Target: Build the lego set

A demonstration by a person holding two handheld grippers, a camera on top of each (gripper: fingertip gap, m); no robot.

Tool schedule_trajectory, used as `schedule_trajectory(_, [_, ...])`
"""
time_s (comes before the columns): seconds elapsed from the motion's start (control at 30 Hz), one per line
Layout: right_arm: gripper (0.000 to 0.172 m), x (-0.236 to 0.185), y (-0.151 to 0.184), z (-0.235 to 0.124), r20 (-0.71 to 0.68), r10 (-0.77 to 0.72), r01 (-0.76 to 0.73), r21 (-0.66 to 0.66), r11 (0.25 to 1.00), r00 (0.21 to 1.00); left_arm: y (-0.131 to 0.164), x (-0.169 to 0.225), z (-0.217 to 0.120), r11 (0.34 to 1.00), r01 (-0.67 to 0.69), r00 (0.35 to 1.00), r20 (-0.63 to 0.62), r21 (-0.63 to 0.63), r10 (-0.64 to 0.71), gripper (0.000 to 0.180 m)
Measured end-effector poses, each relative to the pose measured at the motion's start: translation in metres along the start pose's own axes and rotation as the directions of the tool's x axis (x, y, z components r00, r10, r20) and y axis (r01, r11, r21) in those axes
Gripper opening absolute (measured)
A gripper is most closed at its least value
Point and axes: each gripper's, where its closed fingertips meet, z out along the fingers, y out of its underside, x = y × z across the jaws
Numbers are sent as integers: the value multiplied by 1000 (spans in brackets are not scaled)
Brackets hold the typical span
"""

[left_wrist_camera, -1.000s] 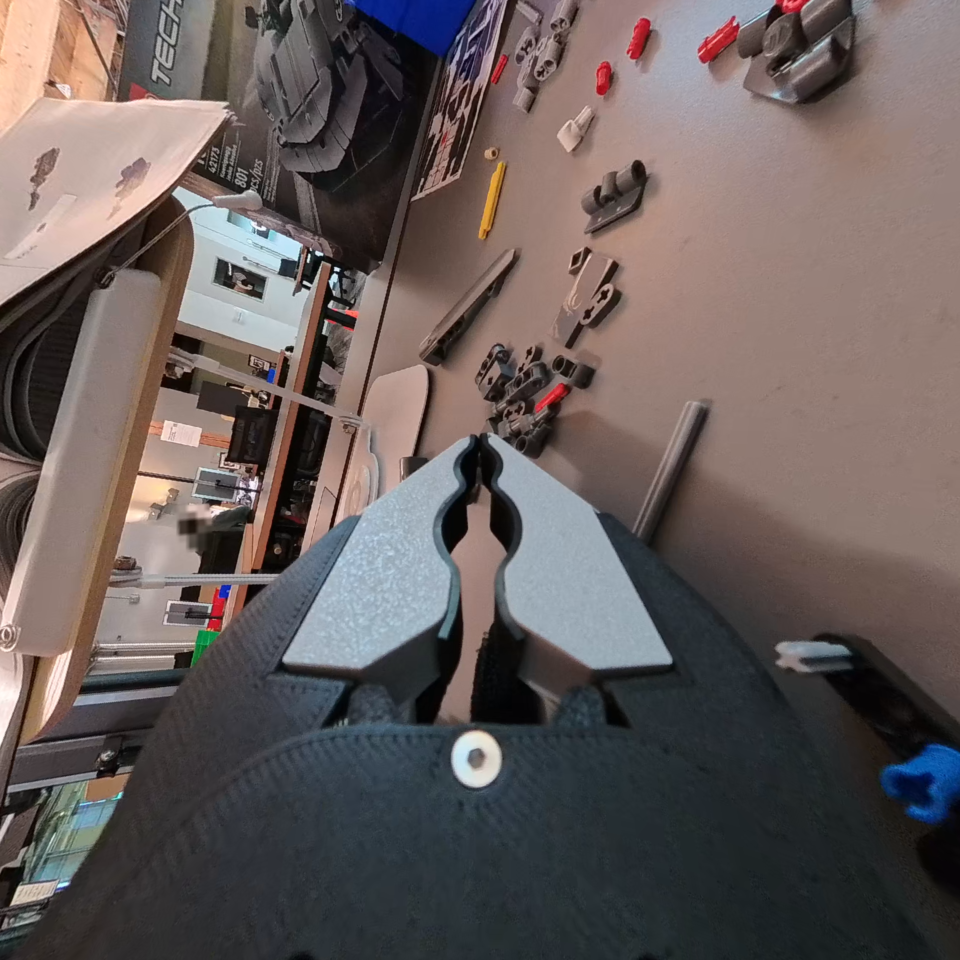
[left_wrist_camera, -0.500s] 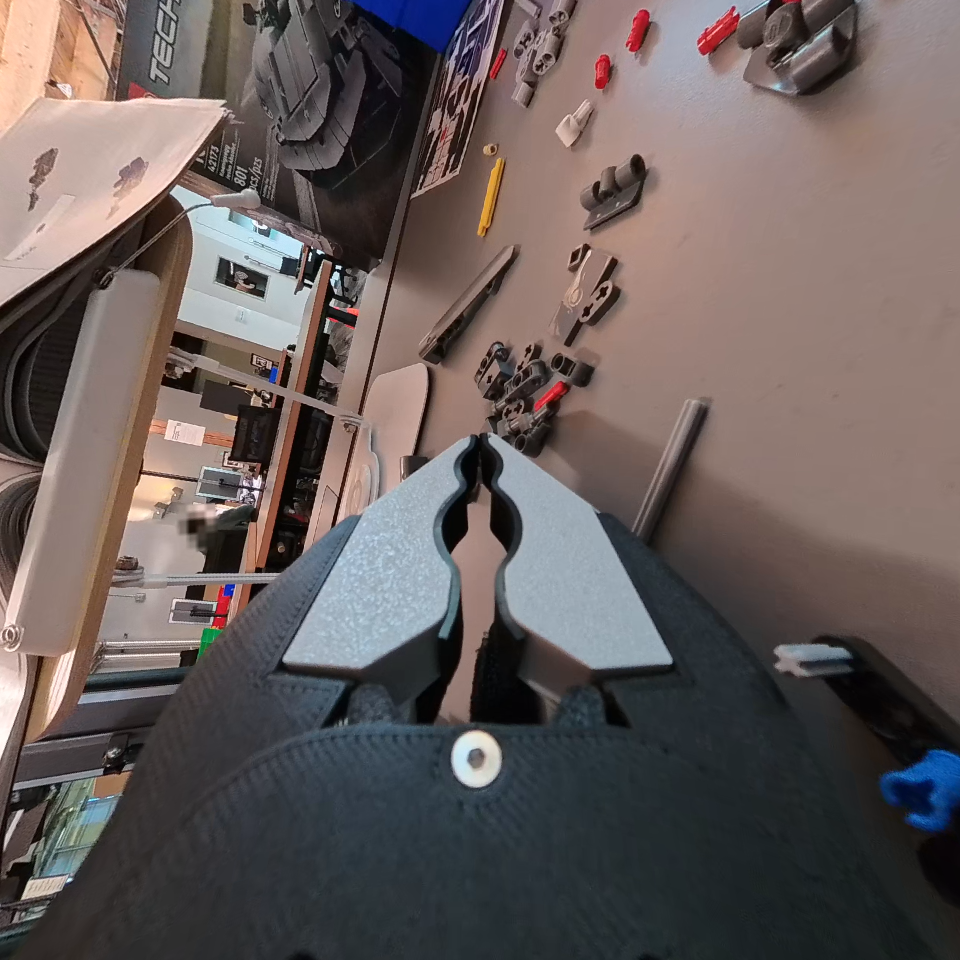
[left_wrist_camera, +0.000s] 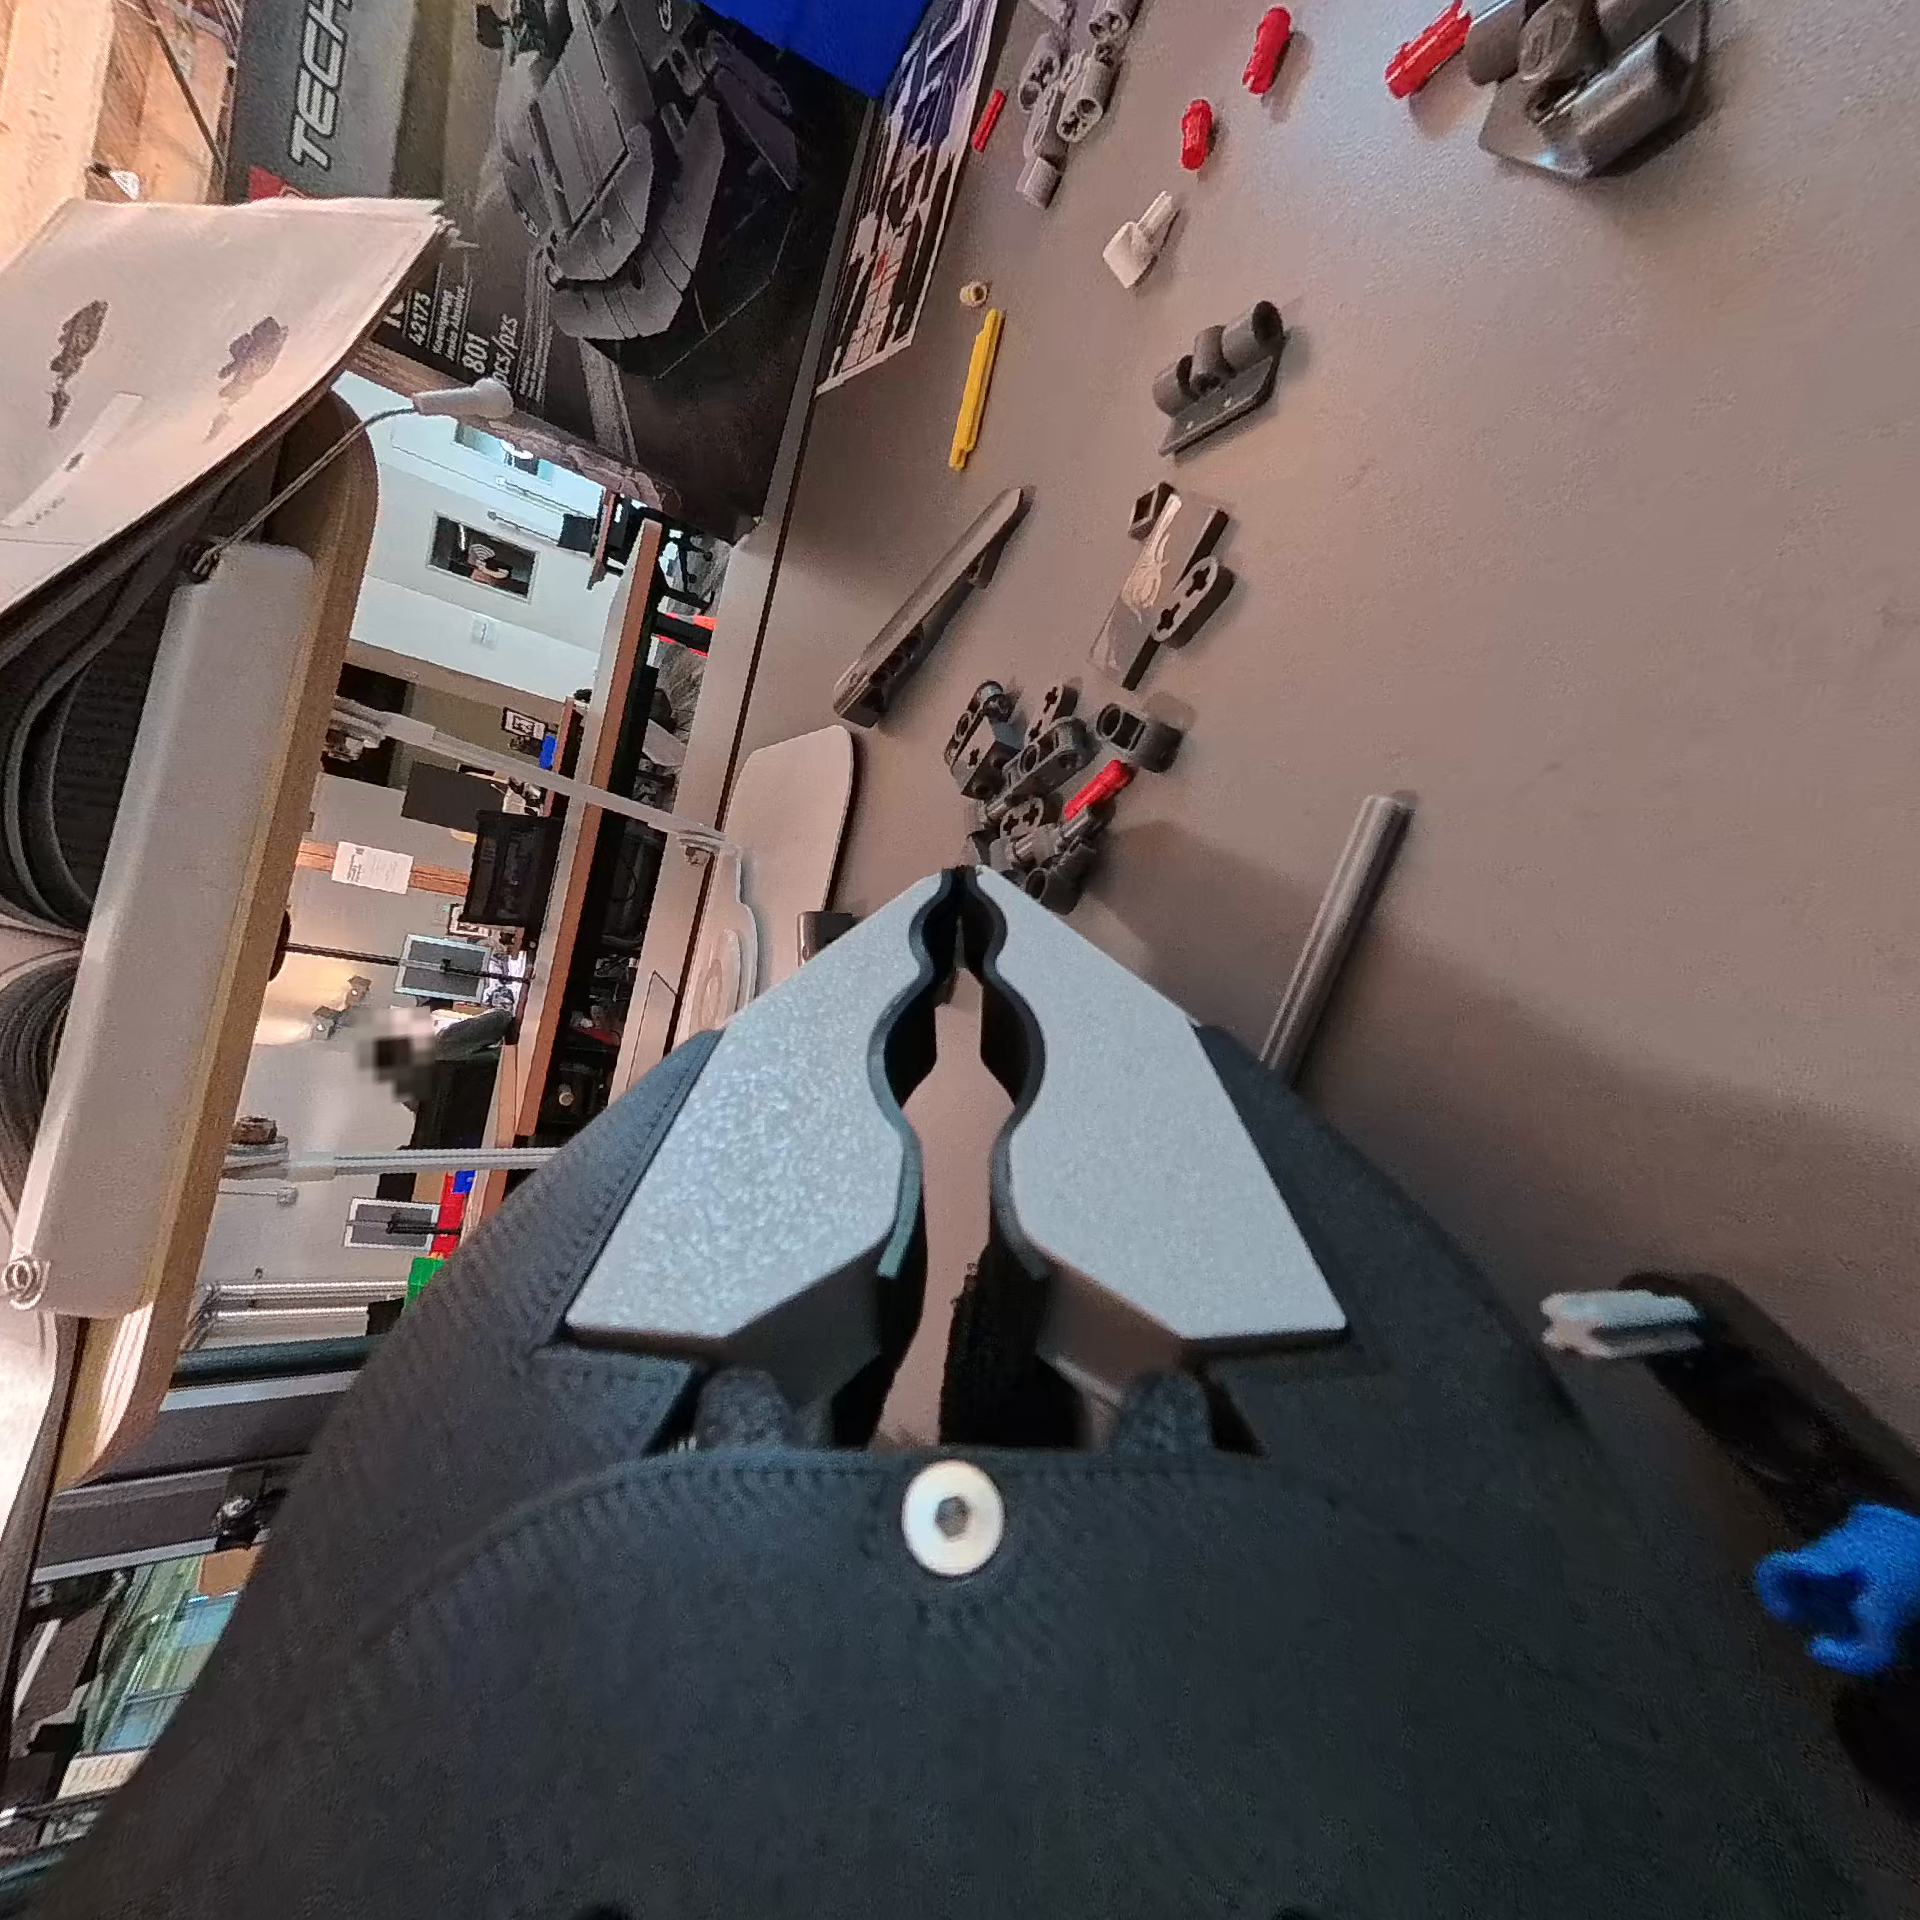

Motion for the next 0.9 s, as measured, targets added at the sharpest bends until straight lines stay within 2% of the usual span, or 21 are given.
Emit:
schedule_trajectory(0.33, [22,-8,3,-4,2,-36,36,-24,999,999,0,0,0,1000,-4,1000,0,-2,4,0])
schedule_trajectory(0.57, [22,-16,-8,-17,-16,-59,59,19,998,998,0,0,0,1000,-5,1000,0,-2,5,0])
schedule_trajectory(0.9, [19,-54,-9,-12,85,-160,161,5,987,983,0,1,0,1000,-6,1000,-1,-2,6,0])
